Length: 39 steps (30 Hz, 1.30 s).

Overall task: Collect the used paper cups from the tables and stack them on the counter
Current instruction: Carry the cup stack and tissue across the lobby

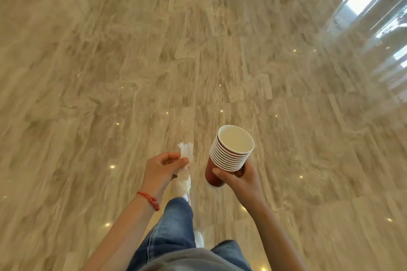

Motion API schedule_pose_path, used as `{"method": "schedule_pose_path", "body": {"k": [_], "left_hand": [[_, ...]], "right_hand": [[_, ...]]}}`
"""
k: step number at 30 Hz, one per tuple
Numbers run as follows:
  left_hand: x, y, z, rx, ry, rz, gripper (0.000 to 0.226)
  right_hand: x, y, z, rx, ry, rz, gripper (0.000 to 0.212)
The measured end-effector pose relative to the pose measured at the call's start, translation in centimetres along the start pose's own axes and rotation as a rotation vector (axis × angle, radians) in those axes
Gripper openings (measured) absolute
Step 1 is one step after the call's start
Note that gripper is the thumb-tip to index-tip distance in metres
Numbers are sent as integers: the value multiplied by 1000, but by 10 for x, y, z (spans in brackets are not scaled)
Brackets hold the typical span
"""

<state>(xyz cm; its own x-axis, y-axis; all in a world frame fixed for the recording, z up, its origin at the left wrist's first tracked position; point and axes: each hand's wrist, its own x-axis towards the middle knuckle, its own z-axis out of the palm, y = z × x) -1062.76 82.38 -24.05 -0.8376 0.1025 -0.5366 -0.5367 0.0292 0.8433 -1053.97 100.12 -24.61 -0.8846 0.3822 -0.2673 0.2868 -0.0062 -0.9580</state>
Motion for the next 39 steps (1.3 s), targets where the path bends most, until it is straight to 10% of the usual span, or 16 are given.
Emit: {"method": "schedule_pose_path", "body": {"k": [39], "left_hand": [[776,487,320,-50,51,24,18]], "right_hand": [[941,-255,-70,15,14,-6,49]]}}
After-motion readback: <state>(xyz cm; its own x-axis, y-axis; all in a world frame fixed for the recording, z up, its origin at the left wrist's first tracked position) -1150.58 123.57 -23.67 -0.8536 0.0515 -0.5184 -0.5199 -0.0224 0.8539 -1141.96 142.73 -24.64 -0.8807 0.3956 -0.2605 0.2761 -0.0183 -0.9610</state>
